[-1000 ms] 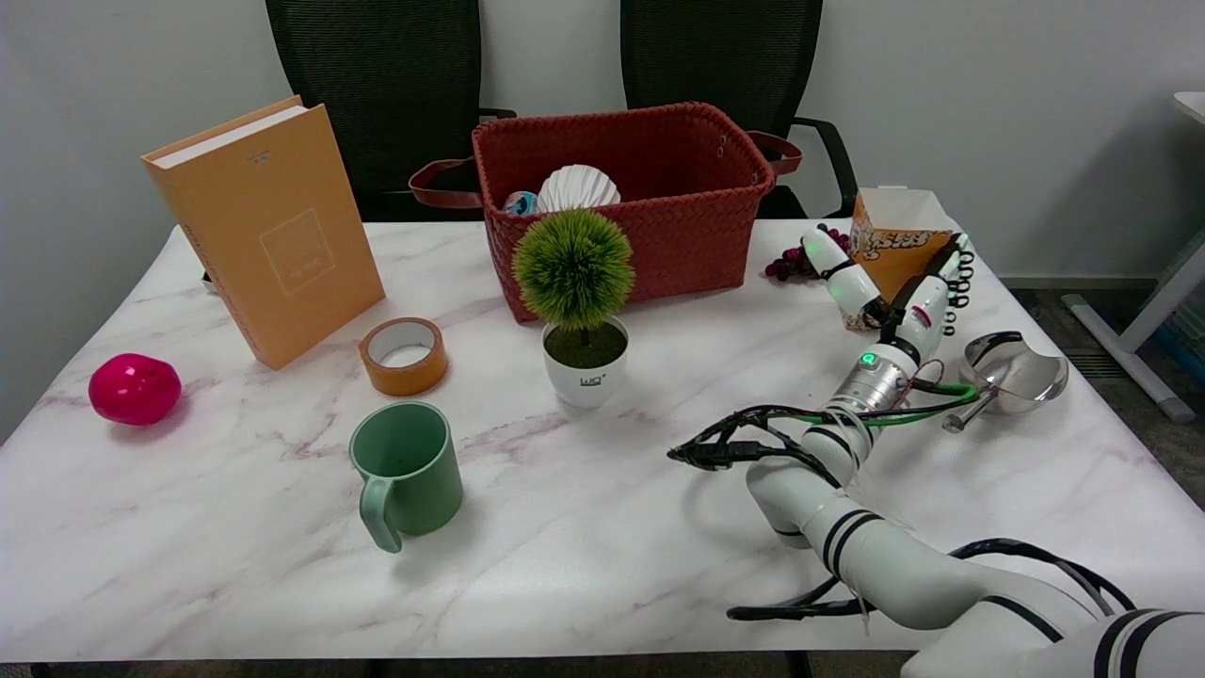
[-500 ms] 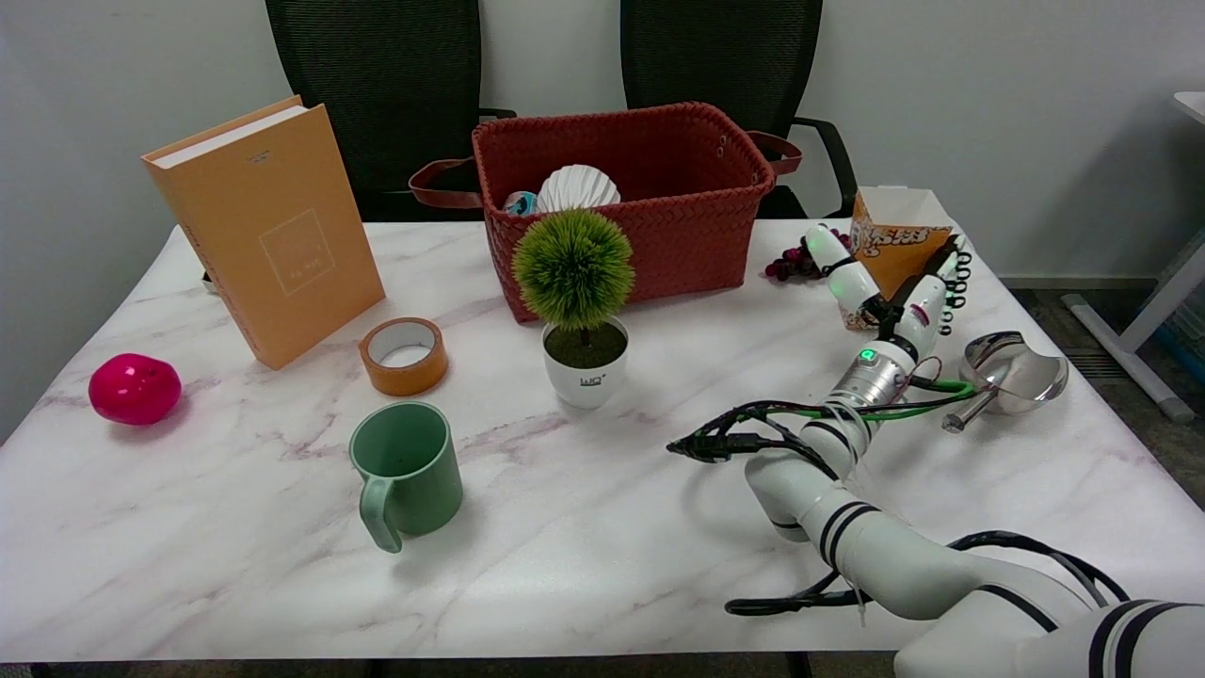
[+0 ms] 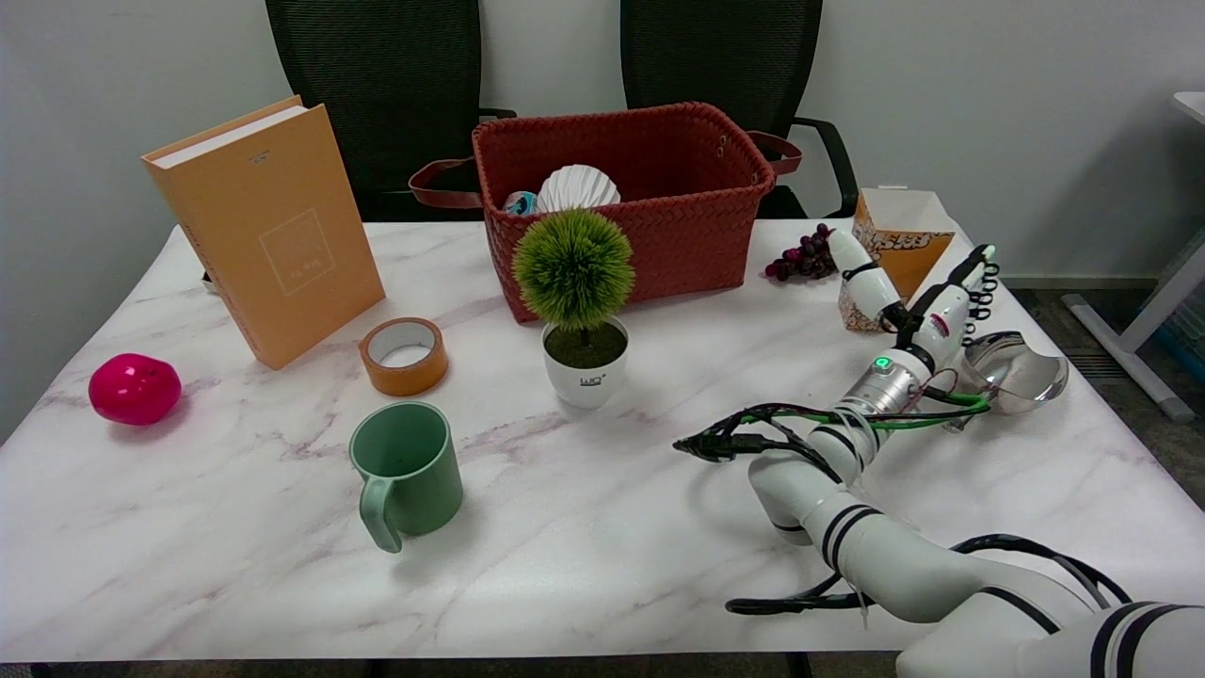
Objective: Pick up the popcorn box.
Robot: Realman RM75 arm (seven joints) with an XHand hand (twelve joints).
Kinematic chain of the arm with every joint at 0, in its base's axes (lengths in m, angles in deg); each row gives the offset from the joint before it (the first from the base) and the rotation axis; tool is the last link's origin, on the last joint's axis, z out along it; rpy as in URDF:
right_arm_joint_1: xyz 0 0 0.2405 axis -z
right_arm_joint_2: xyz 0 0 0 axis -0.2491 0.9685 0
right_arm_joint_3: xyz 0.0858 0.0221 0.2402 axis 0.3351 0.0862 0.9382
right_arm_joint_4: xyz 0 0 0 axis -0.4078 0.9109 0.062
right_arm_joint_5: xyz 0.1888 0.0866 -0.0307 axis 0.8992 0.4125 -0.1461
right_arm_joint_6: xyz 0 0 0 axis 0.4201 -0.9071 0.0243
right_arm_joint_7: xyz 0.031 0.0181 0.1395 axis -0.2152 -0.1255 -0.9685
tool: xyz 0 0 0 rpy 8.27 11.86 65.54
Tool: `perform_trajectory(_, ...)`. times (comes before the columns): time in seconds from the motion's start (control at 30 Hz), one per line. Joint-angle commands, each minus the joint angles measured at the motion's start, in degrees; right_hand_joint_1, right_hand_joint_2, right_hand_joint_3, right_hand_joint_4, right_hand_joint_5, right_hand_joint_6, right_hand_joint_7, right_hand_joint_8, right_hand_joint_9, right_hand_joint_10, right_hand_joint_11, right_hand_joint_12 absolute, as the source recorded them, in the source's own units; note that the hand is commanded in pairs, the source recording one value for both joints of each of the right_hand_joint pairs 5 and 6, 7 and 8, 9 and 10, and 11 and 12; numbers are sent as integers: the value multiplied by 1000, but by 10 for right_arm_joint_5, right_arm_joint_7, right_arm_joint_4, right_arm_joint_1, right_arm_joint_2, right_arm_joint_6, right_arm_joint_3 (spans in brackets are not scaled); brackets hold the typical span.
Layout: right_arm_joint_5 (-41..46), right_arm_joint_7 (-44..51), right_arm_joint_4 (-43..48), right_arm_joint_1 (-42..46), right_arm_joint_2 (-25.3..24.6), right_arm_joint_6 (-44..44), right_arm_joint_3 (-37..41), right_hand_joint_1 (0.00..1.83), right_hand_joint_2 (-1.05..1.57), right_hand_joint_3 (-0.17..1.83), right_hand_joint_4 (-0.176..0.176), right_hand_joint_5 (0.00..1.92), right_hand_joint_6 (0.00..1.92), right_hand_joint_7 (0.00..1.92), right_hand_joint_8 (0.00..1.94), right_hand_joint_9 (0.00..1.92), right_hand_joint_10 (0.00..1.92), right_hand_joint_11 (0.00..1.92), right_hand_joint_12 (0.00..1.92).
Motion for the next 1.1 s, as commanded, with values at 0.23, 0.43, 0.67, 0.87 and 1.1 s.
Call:
perform_trajectory(0.23,14,-73,-10,-11,15,34,-2,688,412,-174,0,0,0,0,0,0,0,0,0)
perform_trajectory(0.43,12,-145,-17,-11,31,72,-20,691,374,-134,0,0,0,0,0,0,0,0,0)
perform_trajectory(0.67,8,-145,-17,-23,34,92,-24,685,342,-125,0,0,0,0,0,0,0,0,0)
perform_trajectory(0.87,5,-147,-17,-27,41,105,-24,679,337,-147,0,0,0,0,0,0,0,0,0)
perform_trajectory(1.1,5,-147,-17,-26,52,105,-24,680,330,-147,0,0,0,0,0,0,0,0,0)
